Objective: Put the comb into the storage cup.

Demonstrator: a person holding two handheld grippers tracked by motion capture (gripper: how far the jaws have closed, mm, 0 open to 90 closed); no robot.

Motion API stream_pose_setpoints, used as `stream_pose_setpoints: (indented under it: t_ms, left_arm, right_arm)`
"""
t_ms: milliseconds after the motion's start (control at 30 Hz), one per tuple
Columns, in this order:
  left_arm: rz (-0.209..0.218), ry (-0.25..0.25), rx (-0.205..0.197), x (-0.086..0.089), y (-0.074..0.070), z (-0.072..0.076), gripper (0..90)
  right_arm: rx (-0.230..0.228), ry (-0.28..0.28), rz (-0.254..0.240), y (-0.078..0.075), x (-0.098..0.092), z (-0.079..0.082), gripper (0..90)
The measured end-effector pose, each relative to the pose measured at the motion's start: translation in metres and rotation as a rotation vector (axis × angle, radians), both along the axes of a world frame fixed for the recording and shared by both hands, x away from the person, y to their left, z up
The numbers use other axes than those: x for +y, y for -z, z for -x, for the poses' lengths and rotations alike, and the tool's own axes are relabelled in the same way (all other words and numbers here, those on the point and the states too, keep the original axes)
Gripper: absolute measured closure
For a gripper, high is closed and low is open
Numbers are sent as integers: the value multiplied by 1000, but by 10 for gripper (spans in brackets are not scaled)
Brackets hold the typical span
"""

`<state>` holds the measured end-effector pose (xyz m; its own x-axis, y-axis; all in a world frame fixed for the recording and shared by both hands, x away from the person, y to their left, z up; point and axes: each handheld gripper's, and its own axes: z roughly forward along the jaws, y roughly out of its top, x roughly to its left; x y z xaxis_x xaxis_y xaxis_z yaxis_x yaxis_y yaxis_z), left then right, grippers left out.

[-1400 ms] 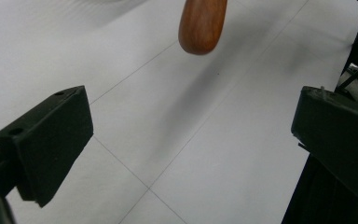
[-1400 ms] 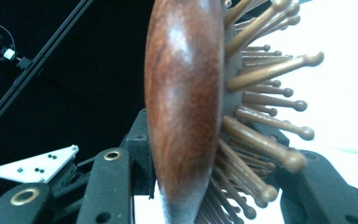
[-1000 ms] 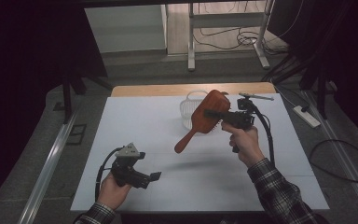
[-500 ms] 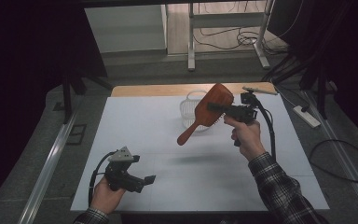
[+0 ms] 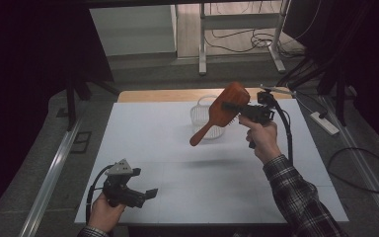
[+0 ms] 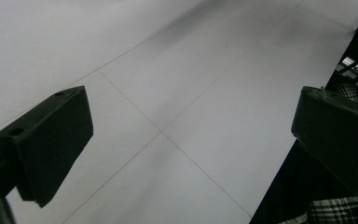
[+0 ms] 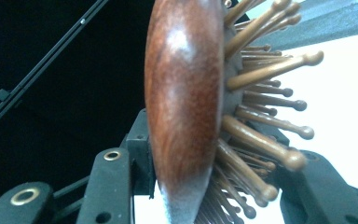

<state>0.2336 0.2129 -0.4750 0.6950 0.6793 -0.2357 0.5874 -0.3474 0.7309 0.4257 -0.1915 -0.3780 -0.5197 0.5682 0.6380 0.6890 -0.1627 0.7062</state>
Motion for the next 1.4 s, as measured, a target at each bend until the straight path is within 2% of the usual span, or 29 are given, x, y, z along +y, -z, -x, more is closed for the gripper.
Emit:
stream_pose_setpoints:
  t_ms: [267,633,933,1400]
  left_arm:
    - [14,-20,10,7,0,7,0]
    - [9,-61,14,18,0,16,0]
    - [-10,-81,21,22,-1,21,0]
    - [2,-104,20,29,-2,25,0]
  right_arm:
    - [-12,16,10,-5,-1,-6,526]
    - [-25,38,21,-10,-1,-15,526]
    - [-37,56,19,-13,-2,-21,526]
    - [-37,92,18,-15,-6,-32,526]
